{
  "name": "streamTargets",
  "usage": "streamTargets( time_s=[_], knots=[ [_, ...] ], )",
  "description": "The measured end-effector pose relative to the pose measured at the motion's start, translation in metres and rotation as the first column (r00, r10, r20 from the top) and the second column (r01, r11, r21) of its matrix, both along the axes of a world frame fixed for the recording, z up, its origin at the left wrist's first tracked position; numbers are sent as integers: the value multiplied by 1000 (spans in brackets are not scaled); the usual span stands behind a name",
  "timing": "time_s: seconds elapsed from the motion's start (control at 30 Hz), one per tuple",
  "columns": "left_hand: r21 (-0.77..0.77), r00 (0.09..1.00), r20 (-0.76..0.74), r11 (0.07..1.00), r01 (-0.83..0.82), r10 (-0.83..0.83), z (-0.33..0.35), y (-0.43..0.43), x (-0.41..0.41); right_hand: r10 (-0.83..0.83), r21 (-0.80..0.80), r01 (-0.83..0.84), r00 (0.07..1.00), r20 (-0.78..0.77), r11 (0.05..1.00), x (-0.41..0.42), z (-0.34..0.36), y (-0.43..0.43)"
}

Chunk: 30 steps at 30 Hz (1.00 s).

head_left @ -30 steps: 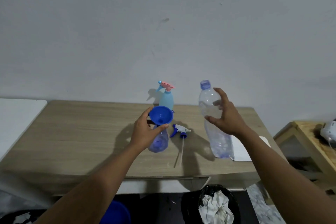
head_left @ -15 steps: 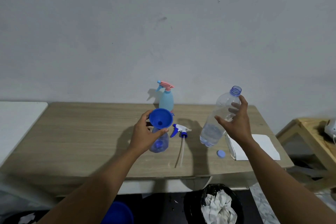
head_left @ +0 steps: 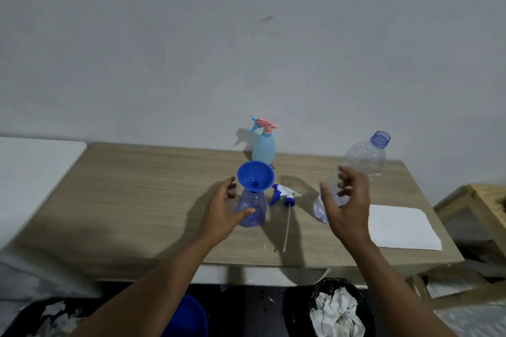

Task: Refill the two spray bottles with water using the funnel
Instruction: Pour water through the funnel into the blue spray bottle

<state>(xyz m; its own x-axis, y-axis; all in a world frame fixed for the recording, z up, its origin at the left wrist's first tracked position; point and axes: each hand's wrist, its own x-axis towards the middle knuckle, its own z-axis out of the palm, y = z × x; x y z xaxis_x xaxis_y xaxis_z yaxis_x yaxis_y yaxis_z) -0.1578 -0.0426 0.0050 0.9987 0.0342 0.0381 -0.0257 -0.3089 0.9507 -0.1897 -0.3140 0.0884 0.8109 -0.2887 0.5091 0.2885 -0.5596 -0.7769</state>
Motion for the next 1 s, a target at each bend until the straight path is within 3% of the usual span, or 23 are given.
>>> streamTargets(
  time_s=[0.2, 0.37, 0.6, 0.87, 1.0],
  knots=[
    [50, 999, -41, 998, 28, -26, -26, 4, 2, 306, 75, -297, 908, -286, 952, 32, 11, 48],
    [71, 997, -48, 995, 65, -62, -39, 2, 3, 425, 70, -443, 786, -448, 894, 54, 6, 63],
    [40, 996, -38, 996, 85, -83, -42, -2, 4, 491, 7, -569, 704, -513, 822, 68, -1, 69],
    [31, 994, -42, 995, 97, -96, -40, -2, 9, 488, 16, -546, 736, -470, 838, 68, -2, 73],
    [52, 994, -21, 993, 109, -108, -42, -2, 11, 475, 154, -456, 768, -430, 876, 69, 1, 76]
  ],
)
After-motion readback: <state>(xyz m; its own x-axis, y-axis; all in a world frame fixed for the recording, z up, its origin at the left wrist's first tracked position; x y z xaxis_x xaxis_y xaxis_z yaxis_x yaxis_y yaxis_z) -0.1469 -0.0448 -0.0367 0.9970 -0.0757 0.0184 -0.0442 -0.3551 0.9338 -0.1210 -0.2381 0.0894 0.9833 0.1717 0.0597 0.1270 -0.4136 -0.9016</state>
